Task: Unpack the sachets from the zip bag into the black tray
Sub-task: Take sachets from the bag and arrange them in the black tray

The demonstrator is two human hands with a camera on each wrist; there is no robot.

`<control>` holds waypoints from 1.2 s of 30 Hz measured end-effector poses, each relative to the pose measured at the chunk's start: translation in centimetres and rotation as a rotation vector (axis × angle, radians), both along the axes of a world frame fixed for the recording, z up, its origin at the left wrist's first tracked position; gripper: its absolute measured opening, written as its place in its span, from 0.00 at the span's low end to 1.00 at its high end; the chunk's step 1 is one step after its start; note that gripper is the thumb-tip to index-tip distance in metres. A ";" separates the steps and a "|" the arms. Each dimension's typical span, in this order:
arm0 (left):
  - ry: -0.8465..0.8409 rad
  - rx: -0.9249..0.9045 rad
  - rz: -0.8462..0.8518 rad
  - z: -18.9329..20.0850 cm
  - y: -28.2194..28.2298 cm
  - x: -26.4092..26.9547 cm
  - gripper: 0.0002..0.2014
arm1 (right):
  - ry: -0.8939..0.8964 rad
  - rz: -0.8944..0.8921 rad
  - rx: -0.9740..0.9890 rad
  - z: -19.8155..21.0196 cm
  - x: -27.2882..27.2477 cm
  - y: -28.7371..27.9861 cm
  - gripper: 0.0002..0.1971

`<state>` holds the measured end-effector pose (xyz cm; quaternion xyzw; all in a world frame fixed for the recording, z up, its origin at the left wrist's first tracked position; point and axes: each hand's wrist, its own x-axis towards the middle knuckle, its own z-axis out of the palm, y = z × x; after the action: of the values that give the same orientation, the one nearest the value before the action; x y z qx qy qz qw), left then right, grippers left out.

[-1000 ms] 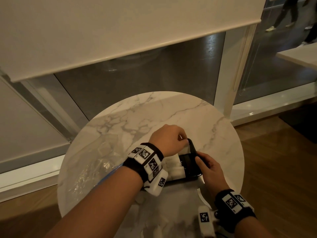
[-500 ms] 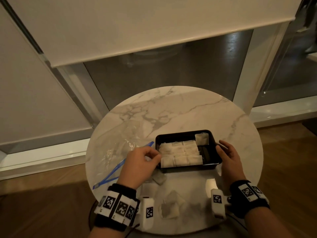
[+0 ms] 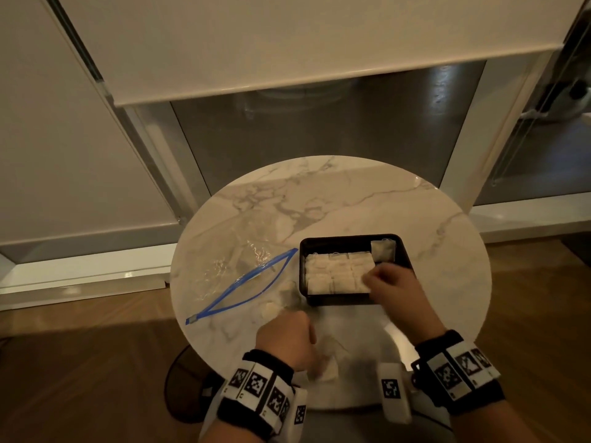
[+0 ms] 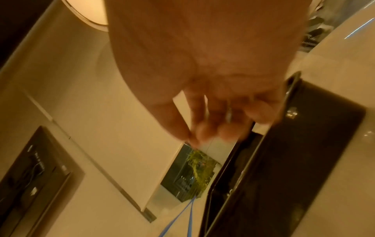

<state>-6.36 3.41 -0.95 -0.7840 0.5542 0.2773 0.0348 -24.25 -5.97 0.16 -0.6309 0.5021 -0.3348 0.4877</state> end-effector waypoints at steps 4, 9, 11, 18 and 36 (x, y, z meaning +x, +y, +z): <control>-0.146 0.040 -0.042 -1.0 -0.1 -1.2 0.15 | 0.377 0.315 0.173 -1.4 2.0 1.5 0.05; -0.115 0.055 -0.021 -1.6 0.0 -0.8 0.15 | 0.674 0.404 0.226 -4.0 2.8 2.3 0.17; -0.078 0.060 -0.010 -1.7 0.0 -0.5 0.14 | 0.677 0.417 0.241 -4.2 3.0 2.4 0.20; 0.054 0.052 0.023 -1.8 -0.2 0.5 0.16 | 0.817 0.484 0.100 -4.4 3.6 2.7 0.15; 0.245 -0.210 0.197 -2.0 0.0 5.5 0.05 | 0.462 0.513 0.194 -3.1 1.8 1.3 0.07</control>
<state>-0.83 3.41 -2.92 -0.7942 0.5007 0.3134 -0.1424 -22.43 -4.70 -2.95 -0.7462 0.4538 -0.0006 0.4872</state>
